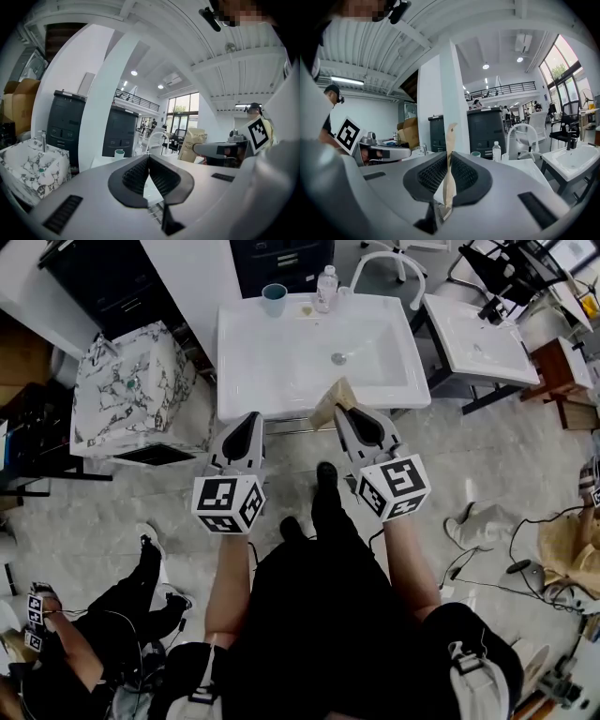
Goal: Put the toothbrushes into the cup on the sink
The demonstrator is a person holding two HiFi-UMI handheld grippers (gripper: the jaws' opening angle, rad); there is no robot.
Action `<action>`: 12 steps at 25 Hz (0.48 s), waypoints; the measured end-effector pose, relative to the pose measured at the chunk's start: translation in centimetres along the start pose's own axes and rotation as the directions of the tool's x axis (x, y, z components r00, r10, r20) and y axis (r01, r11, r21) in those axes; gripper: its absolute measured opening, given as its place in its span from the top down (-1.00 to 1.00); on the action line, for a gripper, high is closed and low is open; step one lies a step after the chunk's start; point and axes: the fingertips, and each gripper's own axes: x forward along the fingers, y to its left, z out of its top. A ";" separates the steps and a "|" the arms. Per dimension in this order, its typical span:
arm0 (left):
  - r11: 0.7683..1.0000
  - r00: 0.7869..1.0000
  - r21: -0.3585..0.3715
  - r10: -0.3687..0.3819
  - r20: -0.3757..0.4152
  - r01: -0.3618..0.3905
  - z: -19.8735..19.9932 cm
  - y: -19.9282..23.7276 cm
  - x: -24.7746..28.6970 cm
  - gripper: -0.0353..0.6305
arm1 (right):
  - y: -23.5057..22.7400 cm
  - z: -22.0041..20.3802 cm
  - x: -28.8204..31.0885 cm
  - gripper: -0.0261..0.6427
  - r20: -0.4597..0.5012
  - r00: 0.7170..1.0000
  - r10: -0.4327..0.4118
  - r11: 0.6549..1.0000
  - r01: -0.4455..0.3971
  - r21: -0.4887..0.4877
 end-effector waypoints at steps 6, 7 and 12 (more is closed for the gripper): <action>0.999 0.999 0.034 0.032 -0.003 -0.032 2.1 0.8 4.5 0.85 | -3.8 1.8 3.8 0.79 0.027 0.998 0.059 0.998 -0.059 0.006; 0.998 0.999 0.040 0.039 0.003 -0.039 2.6 0.9 5.4 0.85 | -4.5 2.3 4.4 0.79 0.033 0.997 0.067 0.998 -0.067 0.005; 0.996 0.997 0.050 0.074 0.021 -0.075 4.5 1.0 10.0 0.85 | -8.6 4.0 7.3 0.79 0.046 0.993 0.109 0.994 -0.109 0.001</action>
